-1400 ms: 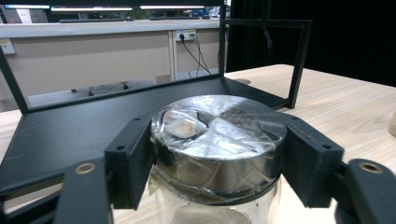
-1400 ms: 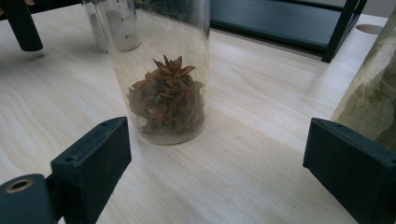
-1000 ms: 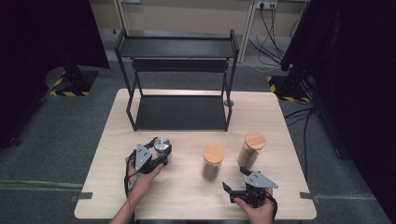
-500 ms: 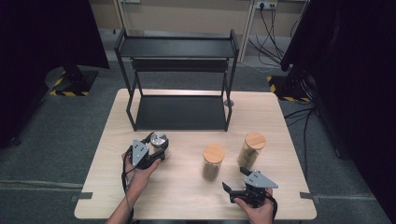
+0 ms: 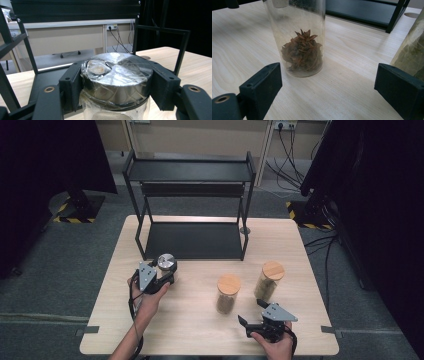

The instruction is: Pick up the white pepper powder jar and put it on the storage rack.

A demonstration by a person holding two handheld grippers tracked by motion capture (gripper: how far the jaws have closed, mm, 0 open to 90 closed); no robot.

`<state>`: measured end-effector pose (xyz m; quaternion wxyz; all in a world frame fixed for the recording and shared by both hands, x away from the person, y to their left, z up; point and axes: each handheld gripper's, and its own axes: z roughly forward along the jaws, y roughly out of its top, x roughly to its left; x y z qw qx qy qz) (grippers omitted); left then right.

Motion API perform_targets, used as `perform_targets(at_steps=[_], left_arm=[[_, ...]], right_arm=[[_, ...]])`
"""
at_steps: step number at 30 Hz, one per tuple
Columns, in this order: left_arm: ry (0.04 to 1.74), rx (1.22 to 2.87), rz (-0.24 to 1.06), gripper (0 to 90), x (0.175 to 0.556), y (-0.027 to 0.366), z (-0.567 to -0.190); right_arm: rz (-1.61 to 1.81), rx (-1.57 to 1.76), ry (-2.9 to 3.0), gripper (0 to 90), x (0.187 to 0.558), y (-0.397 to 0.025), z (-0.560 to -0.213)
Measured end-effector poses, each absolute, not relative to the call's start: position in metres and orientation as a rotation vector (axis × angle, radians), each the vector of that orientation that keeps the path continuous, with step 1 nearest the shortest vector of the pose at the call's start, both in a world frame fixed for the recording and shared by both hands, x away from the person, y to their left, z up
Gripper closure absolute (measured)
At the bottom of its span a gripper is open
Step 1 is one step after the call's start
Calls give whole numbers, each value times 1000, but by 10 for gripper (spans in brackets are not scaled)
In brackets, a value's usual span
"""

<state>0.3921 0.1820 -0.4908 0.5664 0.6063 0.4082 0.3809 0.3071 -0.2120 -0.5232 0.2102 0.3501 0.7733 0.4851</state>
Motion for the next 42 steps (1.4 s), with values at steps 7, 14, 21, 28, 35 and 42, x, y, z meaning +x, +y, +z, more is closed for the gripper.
perform_targets(at_steps=[7,14,21,28,35,42], left_arm=[[970,1410,906,349,401,182,-485],[973,1402,926,349,410,182,-479],[984,1398,939,349,419,184,-475],[999,1387,954,349,428,186,-472],[1009,1384,972,349,435,189,-469],[1023,1385,986,349,442,191,-469]], right_arm=[[1349,975,2152,77,307,-212,-523],[1350,975,2151,78,307,-212,-523],[1350,973,2152,77,307,-212,-523],[1350,975,2150,78,307,-212,-523],[1349,973,2151,77,307,-212,-523],[1347,970,2150,77,307,-212,-523]])
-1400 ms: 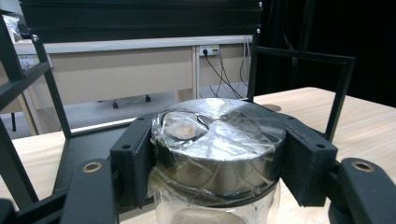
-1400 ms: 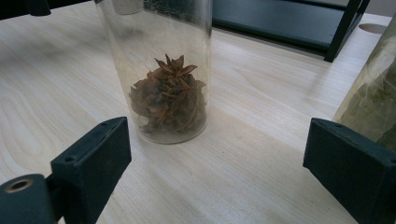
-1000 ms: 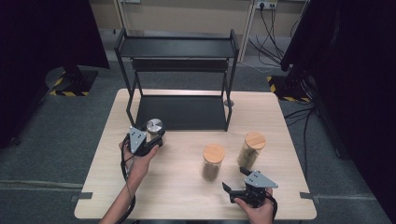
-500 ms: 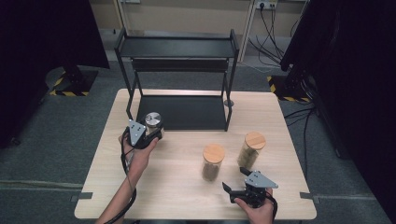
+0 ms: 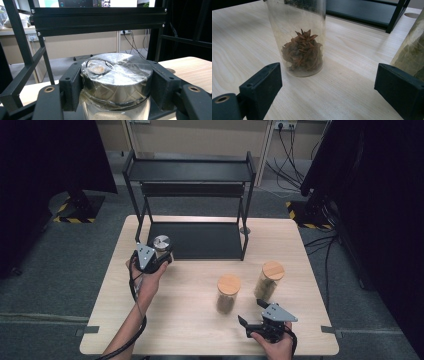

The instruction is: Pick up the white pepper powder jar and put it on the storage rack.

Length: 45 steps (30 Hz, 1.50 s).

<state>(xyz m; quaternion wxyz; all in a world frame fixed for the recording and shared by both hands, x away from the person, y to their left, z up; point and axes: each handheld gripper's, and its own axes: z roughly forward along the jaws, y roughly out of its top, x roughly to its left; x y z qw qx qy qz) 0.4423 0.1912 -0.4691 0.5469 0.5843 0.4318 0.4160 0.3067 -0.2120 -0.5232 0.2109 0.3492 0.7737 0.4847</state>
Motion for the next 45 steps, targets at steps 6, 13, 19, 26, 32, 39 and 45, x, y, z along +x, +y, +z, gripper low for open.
perform_targets(at_steps=[6,13,19,26,32,39,45], left_arm=[[1034,1387,999,349,451,193,-468],[1041,1385,1011,349,458,194,-466],[1052,1377,1020,349,466,196,-466],[1070,1372,1027,349,476,198,-465],[1072,1378,1039,349,483,199,-466],[1082,1386,1043,349,491,199,-470],[1091,1401,1047,349,498,197,-477]], right_arm=[[1345,972,2151,78,307,-212,-523],[1345,971,2149,78,307,-212,-523],[1343,964,2154,78,307,-212,-523],[1345,964,2153,78,307,-212,-523],[1346,963,2154,78,306,-212,-523],[1346,963,2155,78,306,-212,-523],[1349,964,2153,77,306,-212,-523]])
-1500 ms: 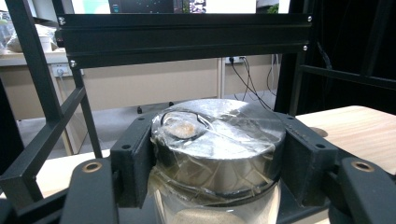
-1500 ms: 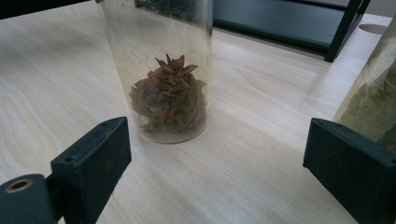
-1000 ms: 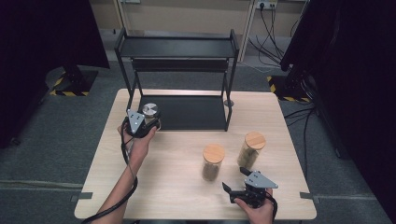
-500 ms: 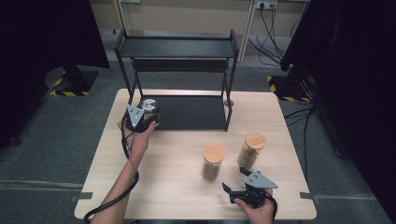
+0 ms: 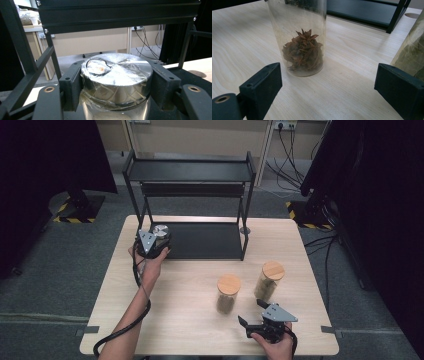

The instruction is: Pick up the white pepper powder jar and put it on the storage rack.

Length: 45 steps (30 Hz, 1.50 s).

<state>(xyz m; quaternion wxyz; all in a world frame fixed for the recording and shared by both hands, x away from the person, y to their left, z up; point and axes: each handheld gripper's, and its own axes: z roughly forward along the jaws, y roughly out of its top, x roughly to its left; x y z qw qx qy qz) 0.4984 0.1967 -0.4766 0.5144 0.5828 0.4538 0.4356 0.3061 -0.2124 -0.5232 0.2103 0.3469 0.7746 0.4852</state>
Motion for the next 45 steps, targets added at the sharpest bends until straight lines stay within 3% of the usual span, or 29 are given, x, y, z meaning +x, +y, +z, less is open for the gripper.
perform_targets(at_steps=[45], left_arm=[[1154,1417,1012,347,525,198,-509]], right_arm=[[1346,958,2161,77,306,-212,-523]])
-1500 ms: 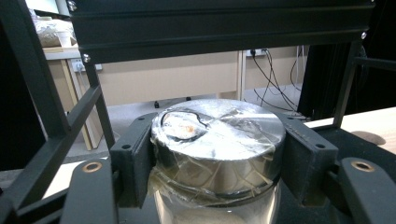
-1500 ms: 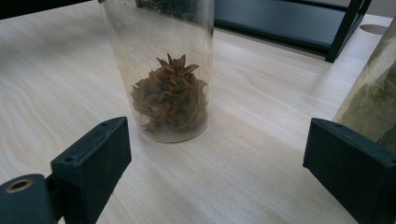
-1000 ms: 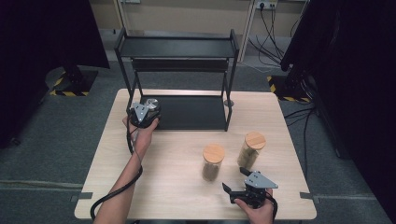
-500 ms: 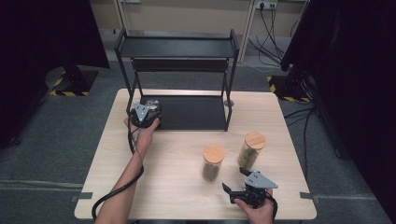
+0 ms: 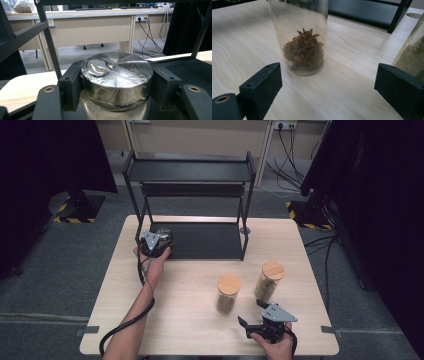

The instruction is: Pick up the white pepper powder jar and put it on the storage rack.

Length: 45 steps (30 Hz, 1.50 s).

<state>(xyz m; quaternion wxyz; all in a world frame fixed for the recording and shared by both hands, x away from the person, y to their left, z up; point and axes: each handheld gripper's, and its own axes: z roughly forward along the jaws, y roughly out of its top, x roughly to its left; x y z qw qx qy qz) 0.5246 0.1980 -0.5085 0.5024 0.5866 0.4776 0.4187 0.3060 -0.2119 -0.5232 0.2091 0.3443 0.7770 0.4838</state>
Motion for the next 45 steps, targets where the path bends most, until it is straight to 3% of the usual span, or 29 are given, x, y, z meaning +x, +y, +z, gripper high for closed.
perform_targets(at_steps=[15,25,45], left_arm=[[1156,1429,1001,332,523,198,-508],[1168,1423,1001,165,518,196,-507],[1130,1418,1040,131,494,196,-493]], right_arm=[[1343,953,2165,72,306,-212,-523],[1337,947,2172,67,306,-211,-523],[1333,944,2171,64,306,-211,-523]])
